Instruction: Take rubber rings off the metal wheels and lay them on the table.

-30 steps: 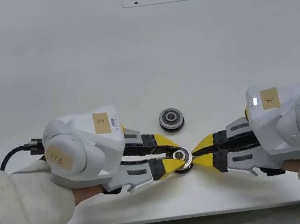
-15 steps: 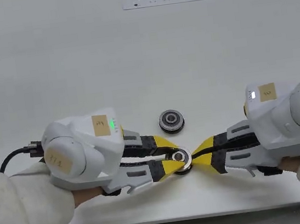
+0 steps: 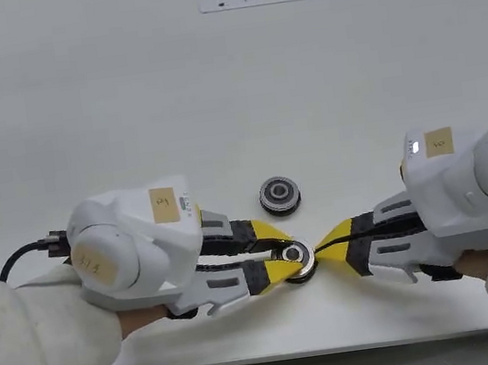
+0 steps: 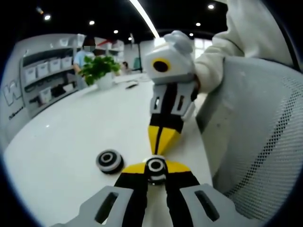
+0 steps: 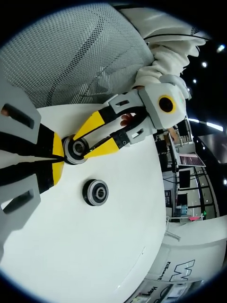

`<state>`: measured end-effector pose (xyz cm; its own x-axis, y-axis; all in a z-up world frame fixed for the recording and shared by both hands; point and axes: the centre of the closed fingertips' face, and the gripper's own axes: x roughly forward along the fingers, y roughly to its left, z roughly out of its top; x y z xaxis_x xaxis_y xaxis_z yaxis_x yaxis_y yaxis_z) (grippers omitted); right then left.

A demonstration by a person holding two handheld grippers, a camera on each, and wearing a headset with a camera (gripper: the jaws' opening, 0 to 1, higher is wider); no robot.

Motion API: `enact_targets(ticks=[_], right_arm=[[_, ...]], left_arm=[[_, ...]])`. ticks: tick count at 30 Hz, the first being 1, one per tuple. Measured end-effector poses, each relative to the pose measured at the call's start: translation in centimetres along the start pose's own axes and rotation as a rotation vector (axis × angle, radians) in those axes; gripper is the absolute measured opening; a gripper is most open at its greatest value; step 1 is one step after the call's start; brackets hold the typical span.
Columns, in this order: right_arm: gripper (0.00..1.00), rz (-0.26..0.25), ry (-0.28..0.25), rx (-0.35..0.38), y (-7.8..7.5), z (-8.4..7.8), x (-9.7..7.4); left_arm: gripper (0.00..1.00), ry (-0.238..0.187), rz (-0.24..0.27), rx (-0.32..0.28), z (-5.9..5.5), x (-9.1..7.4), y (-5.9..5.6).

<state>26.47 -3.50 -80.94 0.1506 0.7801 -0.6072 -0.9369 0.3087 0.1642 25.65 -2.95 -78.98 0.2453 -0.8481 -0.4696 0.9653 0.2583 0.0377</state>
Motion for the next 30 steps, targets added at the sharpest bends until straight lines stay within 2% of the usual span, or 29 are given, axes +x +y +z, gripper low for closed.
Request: enact_targets(ticks=[12, 13, 15, 30], right_arm=[[0.00, 0.047, -0.075, 0.267, -0.3, 0.6, -0.4], [0.00, 0.058, -0.092, 0.311, -0.2, 0.8, -0.5], [0.00, 0.068, -0.104, 0.341, -0.2, 0.9, -0.5], [0.00, 0.089, -0.119, 0.369, 0.4, 1.4, -0.5]], left_arm=[[0.14, -0.004, 0.000, 0.001, -0.2, 0.0, 0.1], [0.14, -0.004, 0.000, 0.002, -0.2, 0.0, 0.1], [0.14, -0.005, 0.000, 0.002, -0.3, -0.1, 0.2], [0.14, -0.023, -0.006, -0.009, -0.2, -0.1, 0.1]])
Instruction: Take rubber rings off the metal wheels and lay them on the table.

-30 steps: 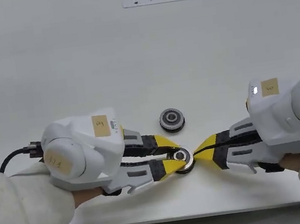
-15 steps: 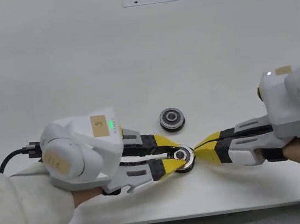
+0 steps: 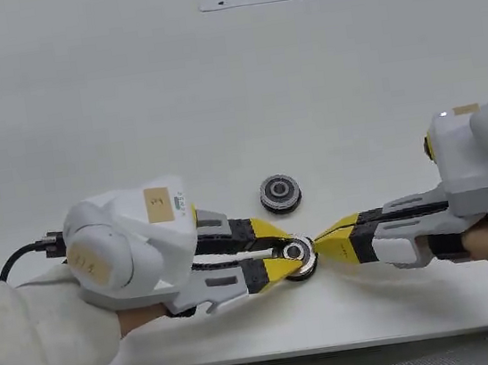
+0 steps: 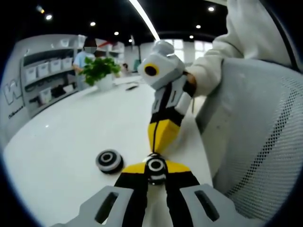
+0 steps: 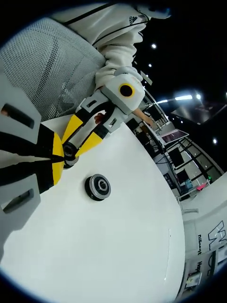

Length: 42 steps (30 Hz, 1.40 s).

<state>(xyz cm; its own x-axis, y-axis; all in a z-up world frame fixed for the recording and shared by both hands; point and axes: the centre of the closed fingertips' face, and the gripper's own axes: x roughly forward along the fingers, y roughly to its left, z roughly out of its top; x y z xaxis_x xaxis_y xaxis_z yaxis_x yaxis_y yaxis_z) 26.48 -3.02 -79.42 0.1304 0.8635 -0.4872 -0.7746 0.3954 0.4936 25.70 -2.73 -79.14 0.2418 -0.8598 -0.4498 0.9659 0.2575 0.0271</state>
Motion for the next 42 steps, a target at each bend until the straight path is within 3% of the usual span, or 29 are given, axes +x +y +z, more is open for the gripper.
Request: enact_targets(ticks=[42], right_arm=[[0.00, 0.034, -0.015, 0.019, 0.67, 0.31, -0.08]], left_arm=[[0.14, -0.002, -0.003, 0.006, 0.16, 0.04, -0.06]])
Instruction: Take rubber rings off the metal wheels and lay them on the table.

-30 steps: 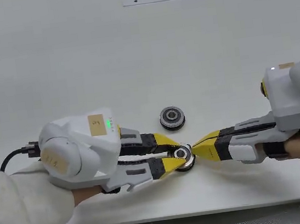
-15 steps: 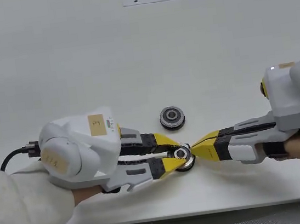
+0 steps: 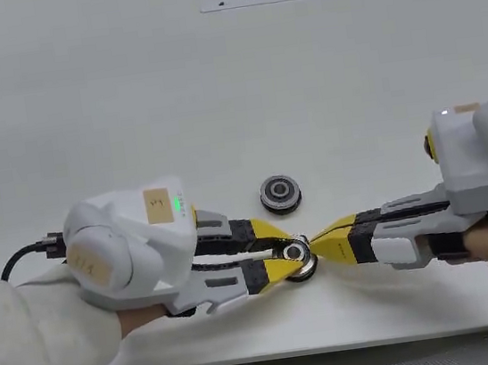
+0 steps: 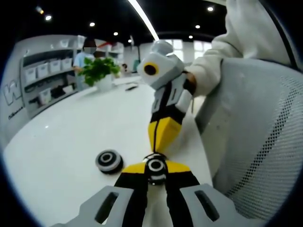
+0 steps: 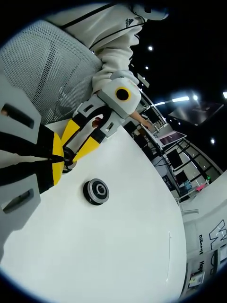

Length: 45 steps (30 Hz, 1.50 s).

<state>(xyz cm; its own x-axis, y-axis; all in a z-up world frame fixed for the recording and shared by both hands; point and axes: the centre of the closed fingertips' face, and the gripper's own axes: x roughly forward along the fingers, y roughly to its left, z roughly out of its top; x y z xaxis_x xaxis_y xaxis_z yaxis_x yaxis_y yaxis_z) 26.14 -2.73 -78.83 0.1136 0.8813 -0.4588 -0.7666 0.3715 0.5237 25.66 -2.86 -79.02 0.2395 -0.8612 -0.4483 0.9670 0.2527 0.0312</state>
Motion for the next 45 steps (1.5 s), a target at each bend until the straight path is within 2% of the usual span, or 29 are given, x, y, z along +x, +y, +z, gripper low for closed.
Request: enact_targets(ticks=[45], right_arm=[[0.00, 0.015, 0.002, -0.025, 0.58, 0.13, 0.12]], left_arm=[[0.14, -0.002, 0.000, -0.001, 0.17, 0.09, -0.20]])
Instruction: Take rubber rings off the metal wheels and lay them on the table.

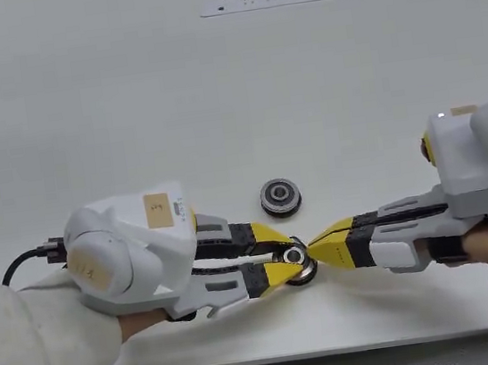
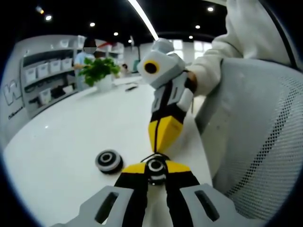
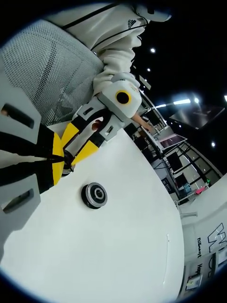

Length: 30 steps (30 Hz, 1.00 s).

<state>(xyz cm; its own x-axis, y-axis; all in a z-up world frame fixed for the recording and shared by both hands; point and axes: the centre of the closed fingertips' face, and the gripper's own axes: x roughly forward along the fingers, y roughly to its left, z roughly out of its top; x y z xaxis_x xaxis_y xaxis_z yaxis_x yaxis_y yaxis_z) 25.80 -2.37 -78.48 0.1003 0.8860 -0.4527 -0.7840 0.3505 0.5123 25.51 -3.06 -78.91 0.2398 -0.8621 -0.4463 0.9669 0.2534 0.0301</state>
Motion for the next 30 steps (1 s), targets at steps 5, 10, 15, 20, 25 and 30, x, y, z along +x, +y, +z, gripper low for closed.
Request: enact_targets(ticks=[5, 10, 15, 20, 25, 30], right_arm=[[0.00, 0.002, -0.001, 0.000, 0.00, 0.04, -0.02], [0.00, 0.004, 0.000, -0.004, 0.03, 0.06, -0.01], [0.00, 0.007, -0.002, -0.002, 0.09, 0.11, -0.04], [0.00, 0.007, -0.002, 0.001, 0.12, 0.14, -0.08], [0.00, 0.007, -0.005, 0.012, 0.09, 0.14, -0.13], [0.00, 0.018, -0.012, 0.028, 0.26, 0.26, -0.09]], left_arm=[[0.14, -0.001, 0.000, 0.000, 0.01, 0.02, 0.03], [0.14, -0.002, 0.001, -0.007, 0.04, 0.04, 0.05], [0.14, -0.002, 0.002, -0.011, -0.02, 0.02, 0.10], [0.14, -0.001, 0.002, -0.013, -0.06, 0.01, 0.11], [0.14, 0.000, 0.002, -0.013, -0.07, 0.01, 0.10], [0.14, 0.002, 0.002, -0.009, -0.11, -0.02, 0.10]])
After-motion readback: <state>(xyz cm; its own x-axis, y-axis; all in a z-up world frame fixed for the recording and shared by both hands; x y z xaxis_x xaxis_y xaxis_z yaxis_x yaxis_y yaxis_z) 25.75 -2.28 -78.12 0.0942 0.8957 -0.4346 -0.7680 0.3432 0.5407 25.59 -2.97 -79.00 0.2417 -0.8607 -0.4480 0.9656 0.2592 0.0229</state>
